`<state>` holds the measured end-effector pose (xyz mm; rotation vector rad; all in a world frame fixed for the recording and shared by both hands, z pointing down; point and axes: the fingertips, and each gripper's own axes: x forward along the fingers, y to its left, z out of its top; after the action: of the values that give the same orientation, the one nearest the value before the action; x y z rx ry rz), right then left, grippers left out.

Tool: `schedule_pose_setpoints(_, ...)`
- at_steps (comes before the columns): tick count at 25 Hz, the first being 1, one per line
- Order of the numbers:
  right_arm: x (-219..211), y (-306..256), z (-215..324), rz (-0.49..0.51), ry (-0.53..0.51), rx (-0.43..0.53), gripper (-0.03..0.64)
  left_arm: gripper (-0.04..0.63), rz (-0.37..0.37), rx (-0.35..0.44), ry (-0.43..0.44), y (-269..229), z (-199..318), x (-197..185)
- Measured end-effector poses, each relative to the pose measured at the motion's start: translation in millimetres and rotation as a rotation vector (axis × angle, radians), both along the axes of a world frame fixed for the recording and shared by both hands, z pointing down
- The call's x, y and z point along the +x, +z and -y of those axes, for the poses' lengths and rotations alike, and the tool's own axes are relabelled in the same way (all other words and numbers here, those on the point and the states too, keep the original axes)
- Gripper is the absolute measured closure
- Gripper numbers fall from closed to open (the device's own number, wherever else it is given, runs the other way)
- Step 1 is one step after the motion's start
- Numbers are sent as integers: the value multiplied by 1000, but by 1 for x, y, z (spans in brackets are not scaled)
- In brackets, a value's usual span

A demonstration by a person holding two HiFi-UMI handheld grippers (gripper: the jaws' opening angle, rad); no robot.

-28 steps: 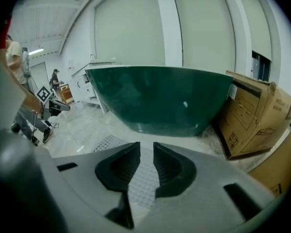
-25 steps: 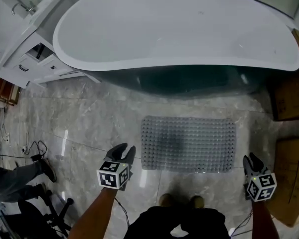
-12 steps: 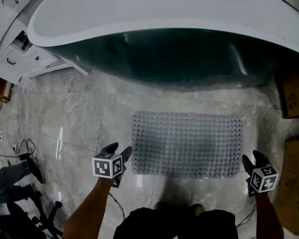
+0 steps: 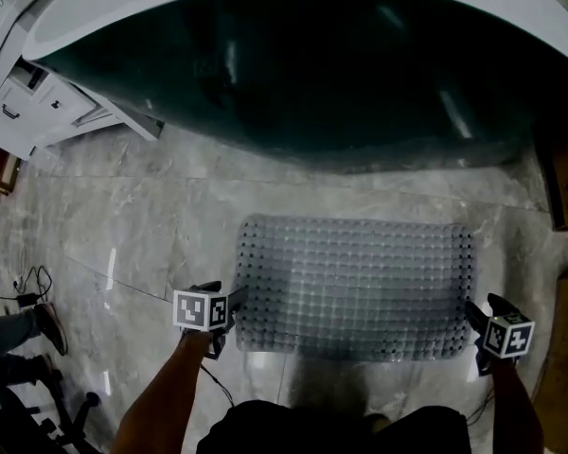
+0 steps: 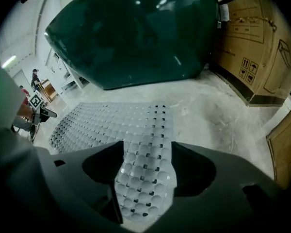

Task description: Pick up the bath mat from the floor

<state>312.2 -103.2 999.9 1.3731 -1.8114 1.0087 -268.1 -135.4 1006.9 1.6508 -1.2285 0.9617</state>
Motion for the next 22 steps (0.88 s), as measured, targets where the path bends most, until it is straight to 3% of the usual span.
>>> schedule_pose_setpoints(12, 14, 73, -1, -4, 17, -63, 271, 287, -41, -89, -20, 62, -7, 2)
schedule_pose_setpoints(22, 15, 87, 0, -42, 39, -63, 272, 282, 6, -97, -6, 80, -9, 2)
